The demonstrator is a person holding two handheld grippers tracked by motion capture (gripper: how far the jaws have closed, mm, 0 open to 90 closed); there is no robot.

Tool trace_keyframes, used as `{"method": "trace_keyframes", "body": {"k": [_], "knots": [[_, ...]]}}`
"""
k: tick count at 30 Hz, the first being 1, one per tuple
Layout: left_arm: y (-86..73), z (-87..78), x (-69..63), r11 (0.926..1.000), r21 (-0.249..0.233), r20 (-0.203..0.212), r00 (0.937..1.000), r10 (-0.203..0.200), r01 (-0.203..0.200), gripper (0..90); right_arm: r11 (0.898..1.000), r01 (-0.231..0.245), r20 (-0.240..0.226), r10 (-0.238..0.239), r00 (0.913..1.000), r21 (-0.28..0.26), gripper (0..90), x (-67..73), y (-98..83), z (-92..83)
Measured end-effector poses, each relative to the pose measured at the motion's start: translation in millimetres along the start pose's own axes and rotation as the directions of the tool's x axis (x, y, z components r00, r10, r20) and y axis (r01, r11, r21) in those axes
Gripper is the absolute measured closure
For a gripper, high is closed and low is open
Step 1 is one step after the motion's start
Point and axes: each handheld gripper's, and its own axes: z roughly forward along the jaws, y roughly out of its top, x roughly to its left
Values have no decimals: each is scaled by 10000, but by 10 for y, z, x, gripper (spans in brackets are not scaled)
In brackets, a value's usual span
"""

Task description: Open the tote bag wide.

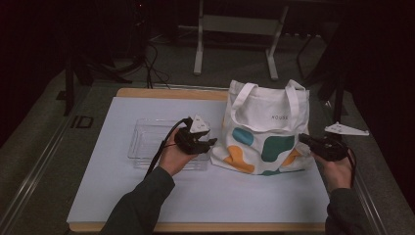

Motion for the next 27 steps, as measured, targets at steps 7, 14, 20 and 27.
{"method": "trace_keyframes", "body": {"k": [7, 14, 20, 27], "knots": [[73, 104, -9, 9998, 43, -88, 9998, 204, -204, 581, 9994, -62, -100, 59, 9999, -333, 900, -3, -65, -105], [147, 281, 25, 9994, 299, 118, 9998, 174, -177, 595, 9994, 58, -91, -61, 9999, -348, 900, 18, -72, -142], [169, 368, -41, 9989, 256, 777, 9963, 378, -399, 561, 9991, 145, -101, -149, 9998, -390, 900, 29, -89, -193], [220, 479, -132, 9961, 474, 609, 9956, 708, -738, 621, 9989, 163, -110, -168, 9998, -439, 900, 37, -100, -208]]}}
